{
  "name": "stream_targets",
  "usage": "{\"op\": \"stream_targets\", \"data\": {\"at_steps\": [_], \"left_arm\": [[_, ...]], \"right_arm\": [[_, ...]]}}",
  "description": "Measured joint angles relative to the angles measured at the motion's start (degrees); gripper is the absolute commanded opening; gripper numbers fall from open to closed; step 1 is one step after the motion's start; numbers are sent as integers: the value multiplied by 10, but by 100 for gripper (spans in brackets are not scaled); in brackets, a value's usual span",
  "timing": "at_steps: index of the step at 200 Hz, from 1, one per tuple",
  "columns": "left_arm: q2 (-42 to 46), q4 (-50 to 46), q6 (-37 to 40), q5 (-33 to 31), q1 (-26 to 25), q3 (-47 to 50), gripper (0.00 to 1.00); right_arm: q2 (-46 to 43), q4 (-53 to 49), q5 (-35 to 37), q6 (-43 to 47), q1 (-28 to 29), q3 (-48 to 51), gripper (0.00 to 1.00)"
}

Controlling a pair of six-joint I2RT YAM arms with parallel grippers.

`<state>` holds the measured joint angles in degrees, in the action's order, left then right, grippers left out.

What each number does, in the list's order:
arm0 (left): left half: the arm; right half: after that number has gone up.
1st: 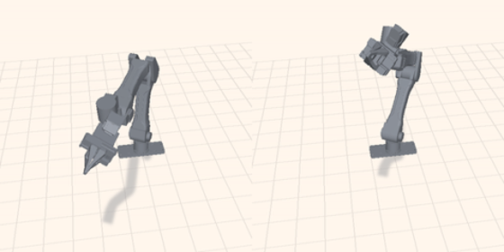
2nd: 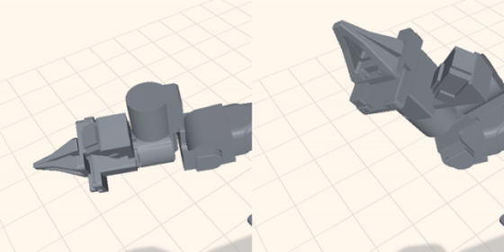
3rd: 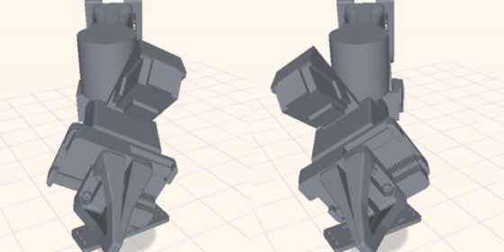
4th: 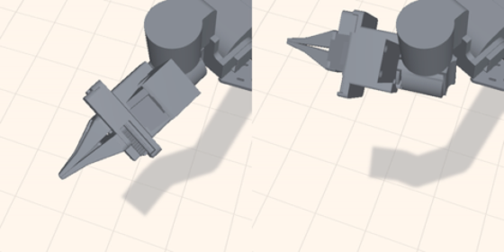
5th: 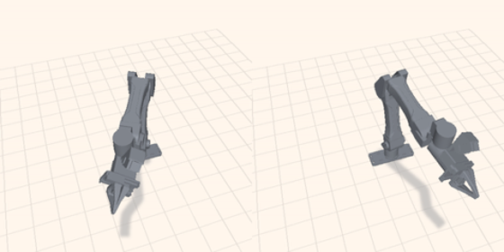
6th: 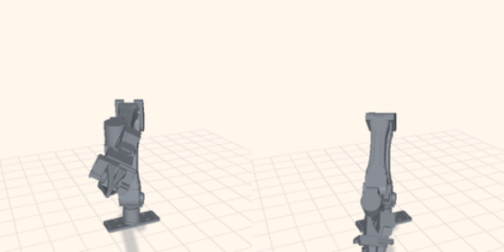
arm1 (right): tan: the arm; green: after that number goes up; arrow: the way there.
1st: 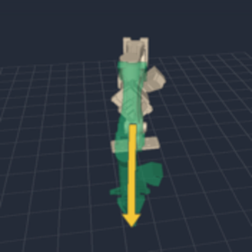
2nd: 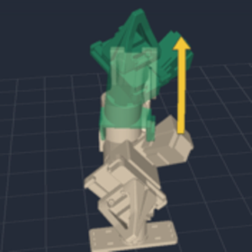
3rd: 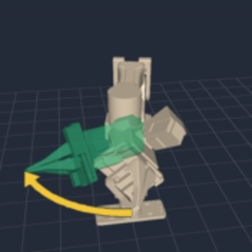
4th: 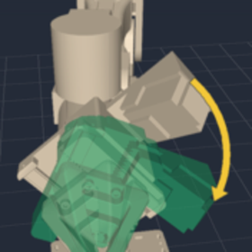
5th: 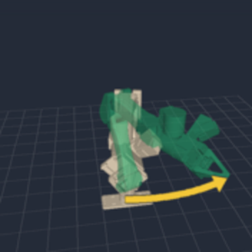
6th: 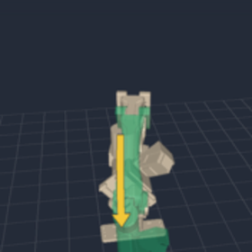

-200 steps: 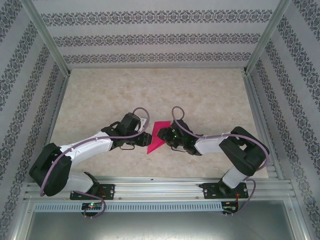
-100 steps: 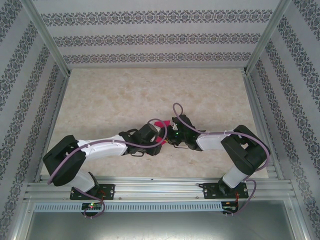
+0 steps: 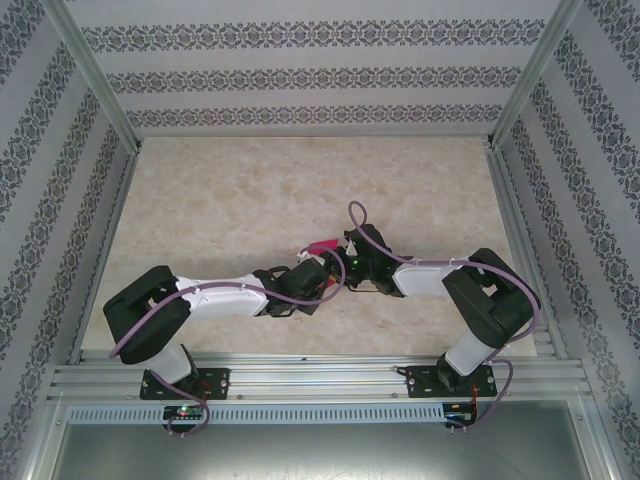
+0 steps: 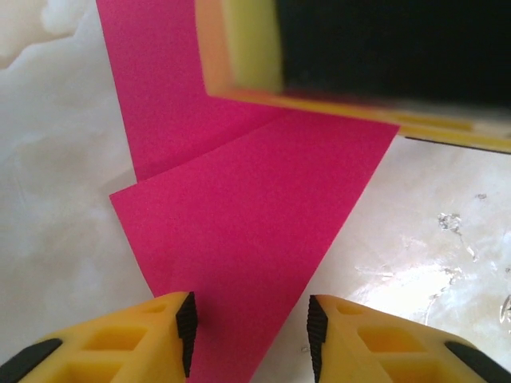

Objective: Fold a paper plane with a square sheet of paper (pick it up from the middle)
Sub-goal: Fourth fold the wing at the center of the table.

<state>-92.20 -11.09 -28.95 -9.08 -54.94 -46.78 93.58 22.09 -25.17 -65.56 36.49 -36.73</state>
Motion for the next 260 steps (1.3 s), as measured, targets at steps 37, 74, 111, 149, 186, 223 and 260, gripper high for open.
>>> {"op": "stream_targets", "data": {"at_steps": [37,74,111,149,186,223,260], "left_arm": [[-6,0,-1,-9,-4,-5,35],[-10,0,-1,-19,-6,-5,36],[-10,0,-1,-26,-6,-5,36],[-10,0,-1,-31,-6,-4,39],[-10,0,-1,-32,-6,-3,36],[-11,0,-3,-32,-6,-3,26],[-11,0,-7,-33,-6,0,17]], "right_arm": [[0,-1,0,0,0,0,35],[0,-2,-1,0,0,0,22],[0,-7,-4,0,-5,0,14],[0,-10,-4,0,-8,0,10],[0,-10,-4,0,-8,0,9],[0,-10,-4,0,-8,0,10],[0,-11,-4,-1,-8,0,17]]}}
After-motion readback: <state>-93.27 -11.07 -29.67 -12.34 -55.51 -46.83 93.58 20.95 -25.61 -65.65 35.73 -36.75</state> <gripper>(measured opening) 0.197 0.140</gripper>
